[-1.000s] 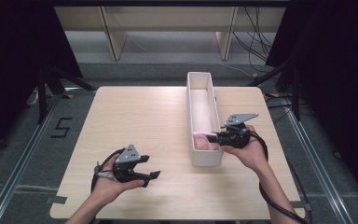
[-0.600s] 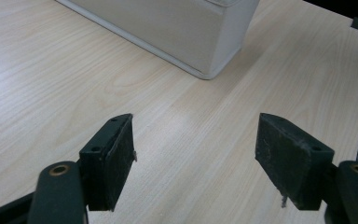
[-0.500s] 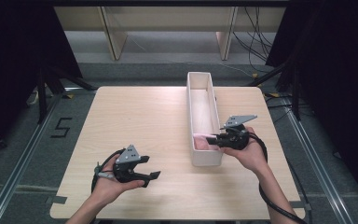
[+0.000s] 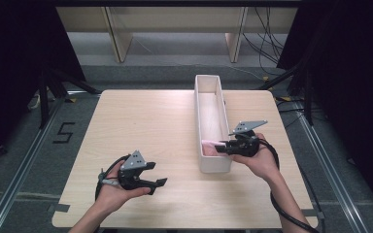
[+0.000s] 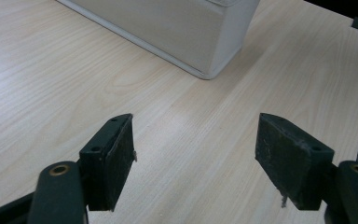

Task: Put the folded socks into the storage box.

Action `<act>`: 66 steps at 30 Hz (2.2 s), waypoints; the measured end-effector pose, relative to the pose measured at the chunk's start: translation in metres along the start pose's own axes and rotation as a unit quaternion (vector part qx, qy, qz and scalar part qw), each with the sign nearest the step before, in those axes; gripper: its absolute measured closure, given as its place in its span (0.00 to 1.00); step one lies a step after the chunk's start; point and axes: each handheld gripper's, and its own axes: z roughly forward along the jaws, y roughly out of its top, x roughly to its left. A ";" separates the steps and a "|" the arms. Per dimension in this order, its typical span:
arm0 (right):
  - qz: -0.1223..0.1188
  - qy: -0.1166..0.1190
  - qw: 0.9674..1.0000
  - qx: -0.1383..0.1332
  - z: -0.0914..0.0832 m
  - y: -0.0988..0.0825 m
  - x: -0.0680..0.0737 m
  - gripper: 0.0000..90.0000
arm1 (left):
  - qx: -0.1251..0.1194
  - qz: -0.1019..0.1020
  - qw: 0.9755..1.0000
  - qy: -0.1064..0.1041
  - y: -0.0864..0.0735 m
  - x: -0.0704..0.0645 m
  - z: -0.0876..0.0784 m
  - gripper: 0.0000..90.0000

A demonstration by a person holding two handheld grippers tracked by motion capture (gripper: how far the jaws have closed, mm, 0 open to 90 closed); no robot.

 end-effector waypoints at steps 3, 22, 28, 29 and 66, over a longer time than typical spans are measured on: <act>0.012 0.002 1.000 0.004 0.000 0.001 0.001 0.81 | 0.000 -0.001 1.000 -0.001 0.000 0.000 0.000 0.31; 0.011 0.005 1.000 0.008 -0.001 0.008 -0.002 0.73 | 0.000 0.000 1.000 -0.007 0.002 0.000 0.001 0.31; 0.010 0.004 1.000 0.014 0.002 0.010 -0.003 0.73 | 0.000 0.000 1.000 -0.006 0.001 0.000 0.002 0.31; 0.011 0.005 1.000 0.015 0.002 0.010 -0.003 0.73 | 0.001 0.000 1.000 -0.006 0.001 0.000 0.001 0.31; 0.008 0.011 0.998 0.057 0.004 0.021 -0.001 0.91 | 0.002 0.002 1.000 -0.007 0.000 -0.001 0.002 0.32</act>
